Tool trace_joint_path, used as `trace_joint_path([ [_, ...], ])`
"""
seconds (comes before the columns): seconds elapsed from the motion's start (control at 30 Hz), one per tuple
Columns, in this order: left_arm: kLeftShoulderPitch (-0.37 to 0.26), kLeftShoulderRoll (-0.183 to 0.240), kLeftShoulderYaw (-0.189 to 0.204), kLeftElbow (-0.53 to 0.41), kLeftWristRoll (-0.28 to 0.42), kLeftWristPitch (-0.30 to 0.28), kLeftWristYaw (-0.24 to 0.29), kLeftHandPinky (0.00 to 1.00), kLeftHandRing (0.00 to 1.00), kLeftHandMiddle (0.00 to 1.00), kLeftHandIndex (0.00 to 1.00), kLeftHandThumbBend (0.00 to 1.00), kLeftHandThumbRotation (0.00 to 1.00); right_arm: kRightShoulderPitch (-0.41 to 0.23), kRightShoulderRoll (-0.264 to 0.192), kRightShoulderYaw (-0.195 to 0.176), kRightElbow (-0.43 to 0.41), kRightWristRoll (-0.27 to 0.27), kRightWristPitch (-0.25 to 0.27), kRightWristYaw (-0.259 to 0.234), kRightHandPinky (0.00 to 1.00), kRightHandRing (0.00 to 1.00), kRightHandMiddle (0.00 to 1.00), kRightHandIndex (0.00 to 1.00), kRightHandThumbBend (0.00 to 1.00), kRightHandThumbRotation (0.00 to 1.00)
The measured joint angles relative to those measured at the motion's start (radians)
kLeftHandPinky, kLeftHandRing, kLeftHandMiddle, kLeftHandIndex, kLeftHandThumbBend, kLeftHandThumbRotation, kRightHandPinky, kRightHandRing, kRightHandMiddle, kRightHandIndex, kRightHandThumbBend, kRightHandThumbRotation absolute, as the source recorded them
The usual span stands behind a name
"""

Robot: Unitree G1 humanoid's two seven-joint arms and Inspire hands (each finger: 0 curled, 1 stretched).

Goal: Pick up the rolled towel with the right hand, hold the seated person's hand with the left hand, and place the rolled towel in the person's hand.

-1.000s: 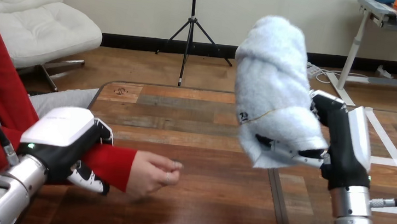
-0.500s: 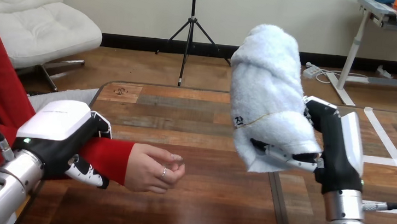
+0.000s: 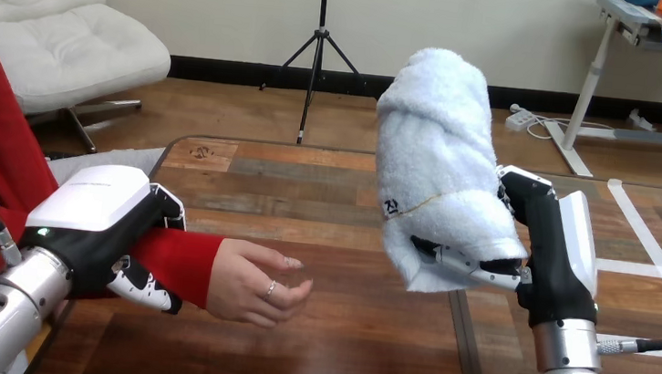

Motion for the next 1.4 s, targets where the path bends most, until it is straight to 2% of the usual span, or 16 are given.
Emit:
trace_joint_path([
  [0.63,-0.002,-0.003,0.000,-0.005,-0.003,0.000,0.000,0.37,0.40,0.43,0.42,0.79,0.00,0.001,0.002,0.004,0.031,0.000,-0.003,0.000,0.27,0.33,0.39,0.45,0.71,0.00],
  [1.4,-0.038,-0.015,0.000,-0.005,-0.003,0.001,0.000,0.35,0.38,0.41,0.41,0.81,0.00,0.003,0.031,0.039,0.040,-0.024,-0.017,-0.021,0.29,0.34,0.39,0.45,0.72,0.00],
])
